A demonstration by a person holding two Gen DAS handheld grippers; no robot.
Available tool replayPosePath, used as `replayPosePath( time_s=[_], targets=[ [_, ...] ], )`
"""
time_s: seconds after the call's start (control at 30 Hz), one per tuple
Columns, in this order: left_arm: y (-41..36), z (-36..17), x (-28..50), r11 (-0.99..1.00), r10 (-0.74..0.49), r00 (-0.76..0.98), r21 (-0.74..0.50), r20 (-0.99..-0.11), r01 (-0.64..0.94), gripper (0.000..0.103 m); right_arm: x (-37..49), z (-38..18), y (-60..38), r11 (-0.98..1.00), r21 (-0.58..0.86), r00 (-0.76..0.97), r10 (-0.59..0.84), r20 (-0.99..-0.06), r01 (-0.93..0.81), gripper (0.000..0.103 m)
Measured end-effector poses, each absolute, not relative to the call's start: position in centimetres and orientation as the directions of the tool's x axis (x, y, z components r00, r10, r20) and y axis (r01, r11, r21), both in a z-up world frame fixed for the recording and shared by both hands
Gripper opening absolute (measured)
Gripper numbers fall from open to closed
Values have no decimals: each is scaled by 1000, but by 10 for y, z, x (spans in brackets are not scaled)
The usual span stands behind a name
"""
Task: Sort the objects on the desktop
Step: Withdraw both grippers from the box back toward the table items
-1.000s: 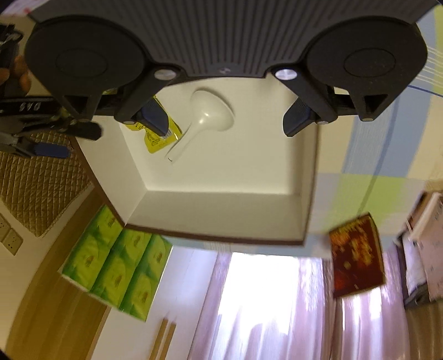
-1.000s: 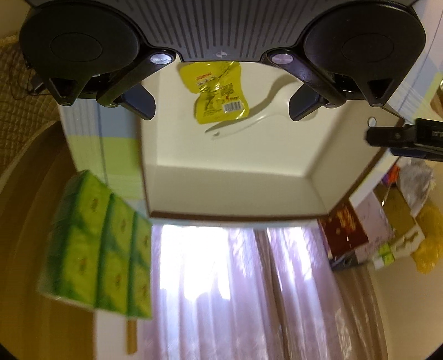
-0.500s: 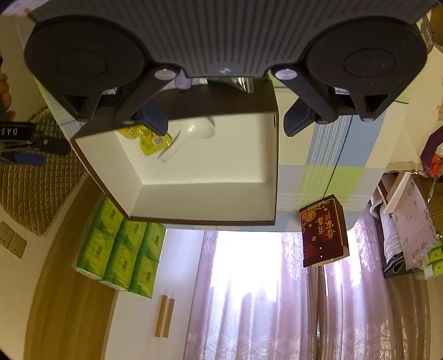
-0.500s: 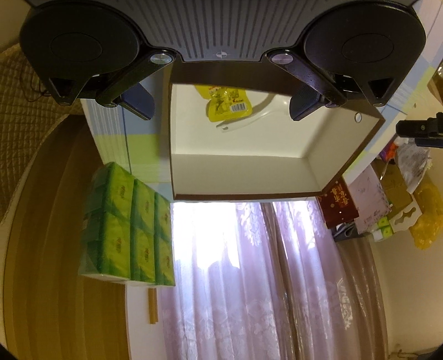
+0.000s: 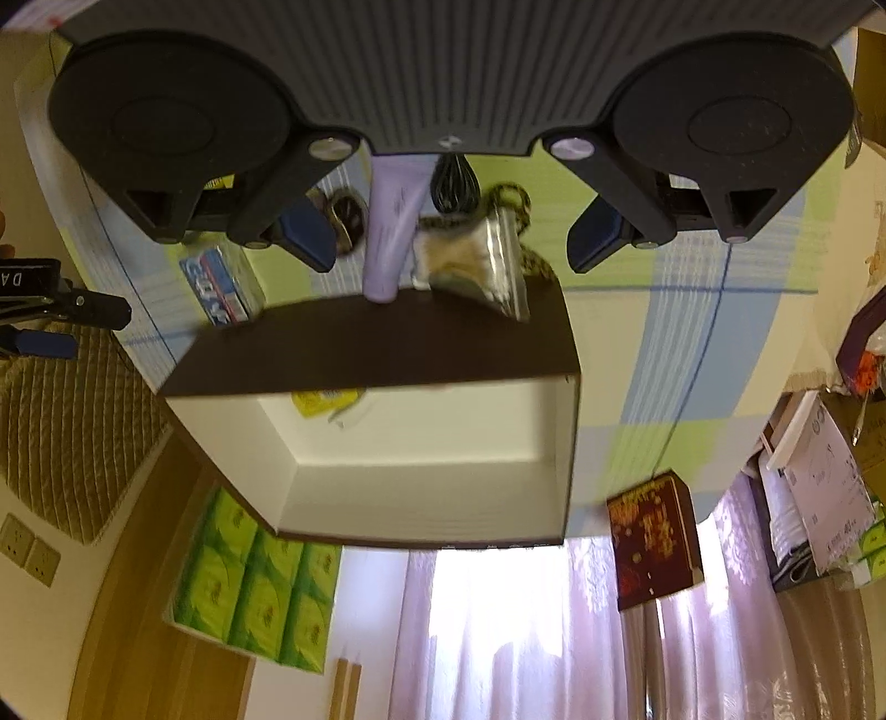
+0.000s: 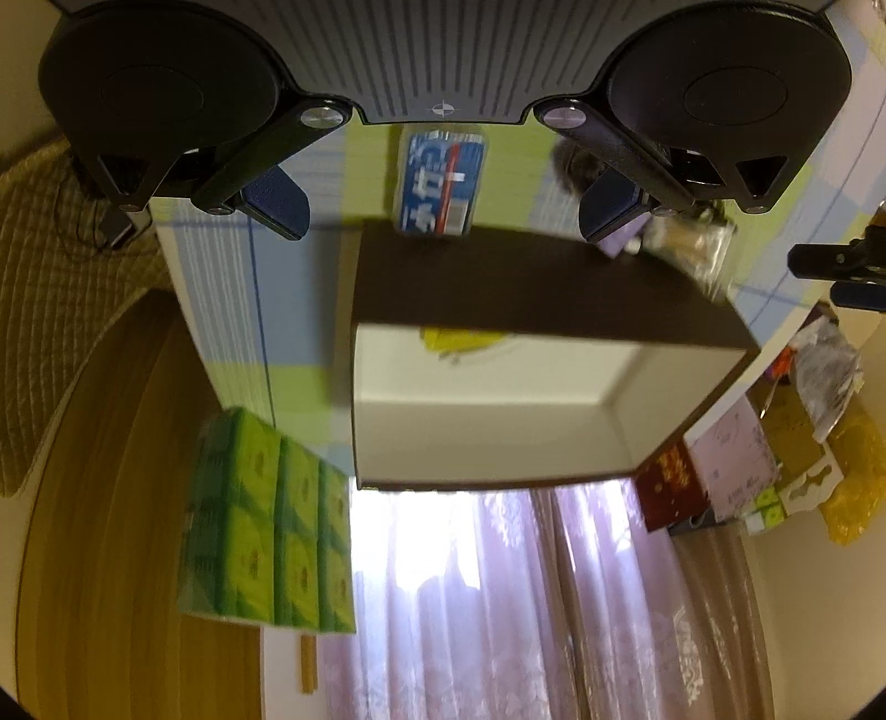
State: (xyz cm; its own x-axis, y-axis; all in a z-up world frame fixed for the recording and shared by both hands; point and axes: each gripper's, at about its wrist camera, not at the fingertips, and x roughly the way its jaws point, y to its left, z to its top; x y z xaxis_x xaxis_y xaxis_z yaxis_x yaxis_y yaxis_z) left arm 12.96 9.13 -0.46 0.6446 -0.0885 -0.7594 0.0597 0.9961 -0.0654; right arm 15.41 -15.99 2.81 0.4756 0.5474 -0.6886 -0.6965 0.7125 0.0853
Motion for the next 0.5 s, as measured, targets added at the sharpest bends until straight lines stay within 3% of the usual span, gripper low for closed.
replayPosePath(
  time_s=[0.5],
  targets=[
    [84,-39,111,997,-67,581,-30,-811,73,87,128,-9,-174,724,82,410,477,-778,-685,101]
  ],
)
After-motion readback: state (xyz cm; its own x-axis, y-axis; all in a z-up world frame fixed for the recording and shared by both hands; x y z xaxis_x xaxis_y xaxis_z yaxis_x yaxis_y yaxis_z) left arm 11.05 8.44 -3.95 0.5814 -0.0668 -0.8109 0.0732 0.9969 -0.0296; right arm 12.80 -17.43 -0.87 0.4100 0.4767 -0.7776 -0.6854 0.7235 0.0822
